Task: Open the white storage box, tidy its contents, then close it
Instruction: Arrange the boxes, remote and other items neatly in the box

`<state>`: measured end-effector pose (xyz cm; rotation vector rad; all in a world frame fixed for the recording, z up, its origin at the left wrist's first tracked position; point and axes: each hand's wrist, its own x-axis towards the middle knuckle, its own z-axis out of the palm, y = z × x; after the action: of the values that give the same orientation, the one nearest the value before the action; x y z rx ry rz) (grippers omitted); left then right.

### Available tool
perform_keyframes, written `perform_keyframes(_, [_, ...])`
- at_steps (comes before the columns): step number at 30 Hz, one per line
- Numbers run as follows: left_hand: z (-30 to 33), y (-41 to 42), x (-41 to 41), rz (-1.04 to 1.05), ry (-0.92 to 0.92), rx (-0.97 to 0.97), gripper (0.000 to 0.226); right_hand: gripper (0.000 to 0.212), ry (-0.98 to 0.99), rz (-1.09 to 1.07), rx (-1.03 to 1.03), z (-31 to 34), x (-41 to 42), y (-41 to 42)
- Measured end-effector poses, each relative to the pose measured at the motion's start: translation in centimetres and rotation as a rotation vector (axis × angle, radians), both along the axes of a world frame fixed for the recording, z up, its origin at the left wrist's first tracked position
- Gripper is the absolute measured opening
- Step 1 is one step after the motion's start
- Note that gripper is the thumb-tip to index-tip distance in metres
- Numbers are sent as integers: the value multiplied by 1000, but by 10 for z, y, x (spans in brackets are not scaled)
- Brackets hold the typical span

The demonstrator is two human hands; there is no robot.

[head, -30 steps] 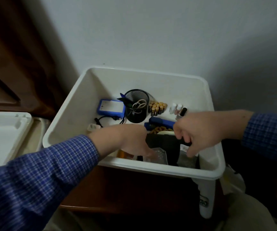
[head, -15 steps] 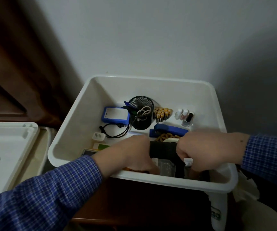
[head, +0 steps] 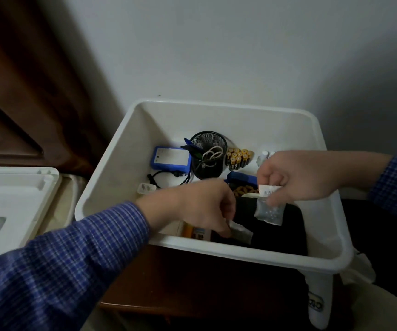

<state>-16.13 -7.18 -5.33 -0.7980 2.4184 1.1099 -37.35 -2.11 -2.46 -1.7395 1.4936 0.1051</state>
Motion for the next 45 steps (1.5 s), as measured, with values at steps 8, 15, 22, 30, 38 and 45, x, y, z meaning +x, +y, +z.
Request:
perform_keyframes(8, [58, -82, 79, 130, -99, -71, 10, 10, -333, -325, -117, -18, 45, -21])
perform_keyframes(15, [21, -69, 80, -207, -499, -192, 22, 12, -300, -154, 5, -51, 130, -47])
perform_keyframes(22, [6, -68, 87, -308, -529, -374, 7, 18, -211, -51, -104, -74, 153, -49])
perform_keyframes(30, [5, -67, 99, -202, -328, -343, 8, 23, -265, -86, -19, -79, 140, -49])
perform_keyframes(38, [11, -65, 95, -189, -480, -360, 14, 24, -282, -79, -3, -78, 139, -51])
perform_keyframes(45, [22, -68, 81, 2, -609, -244, 17, 15, -253, -118, 11, -76, 138, -50])
